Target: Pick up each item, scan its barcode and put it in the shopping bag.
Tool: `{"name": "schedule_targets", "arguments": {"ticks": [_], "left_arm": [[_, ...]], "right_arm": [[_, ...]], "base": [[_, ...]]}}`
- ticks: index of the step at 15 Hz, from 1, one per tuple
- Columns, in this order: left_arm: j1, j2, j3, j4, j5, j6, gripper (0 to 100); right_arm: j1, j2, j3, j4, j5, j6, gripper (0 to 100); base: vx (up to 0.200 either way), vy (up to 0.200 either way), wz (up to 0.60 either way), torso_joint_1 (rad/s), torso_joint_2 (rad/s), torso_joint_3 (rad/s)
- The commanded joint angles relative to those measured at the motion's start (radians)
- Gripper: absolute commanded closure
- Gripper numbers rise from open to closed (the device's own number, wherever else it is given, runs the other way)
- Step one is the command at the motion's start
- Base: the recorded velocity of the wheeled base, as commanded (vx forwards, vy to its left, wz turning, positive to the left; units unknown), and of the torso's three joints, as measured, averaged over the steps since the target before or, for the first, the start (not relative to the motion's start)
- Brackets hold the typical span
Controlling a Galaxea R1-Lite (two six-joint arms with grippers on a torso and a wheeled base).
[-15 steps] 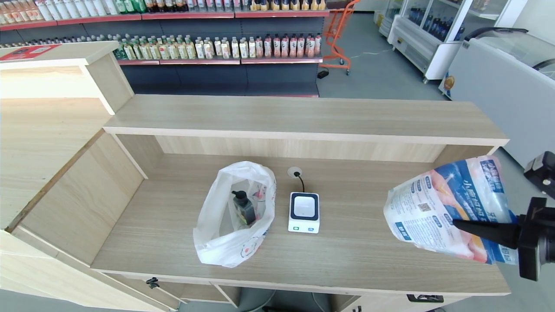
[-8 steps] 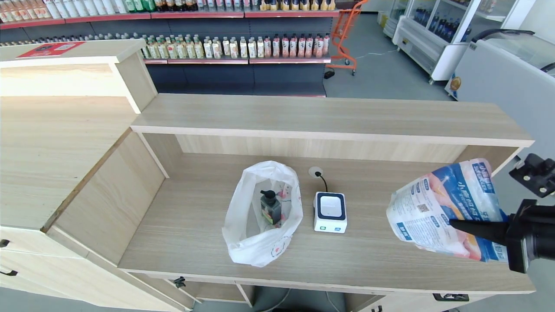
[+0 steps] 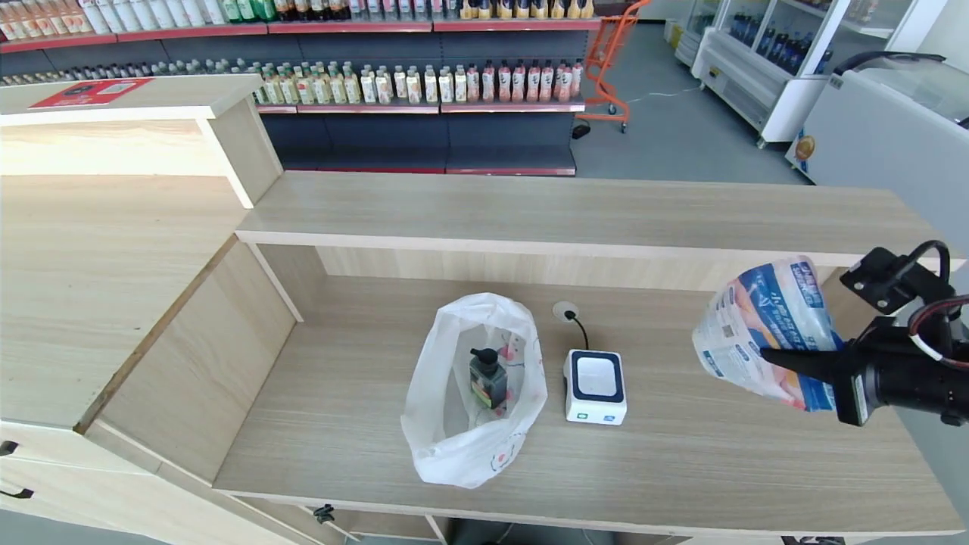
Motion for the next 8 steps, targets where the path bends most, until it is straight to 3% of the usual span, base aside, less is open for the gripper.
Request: {"name": "schedule_targets", "arguments": {"ticks": [1,5,8], "left_arm": [[0.000,0.000,0.000,0.000,0.000,-0.001,0],[0.000,0.000,0.000,0.000,0.001,-0.004,0],[0.000,0.000,0.000,0.000,0.001,-0.004,0]], "right_arm": [[0.000,0.104,-0.042,-0.003,-0.011,-0.034,100],[0.011,0.212,-0.109,-0.003,-0.025,-0.088,100],[0.042,0.275,-0.123,-0.003,-0.025,-0.221,100]], "base": [[0.200,0.200,0.00,0.017,0.02,0.002],[0.000,0.000,0.00,0.000,0.00,0.000],[0.000,0.000,0.00,0.000,0.00,0.000]]}}
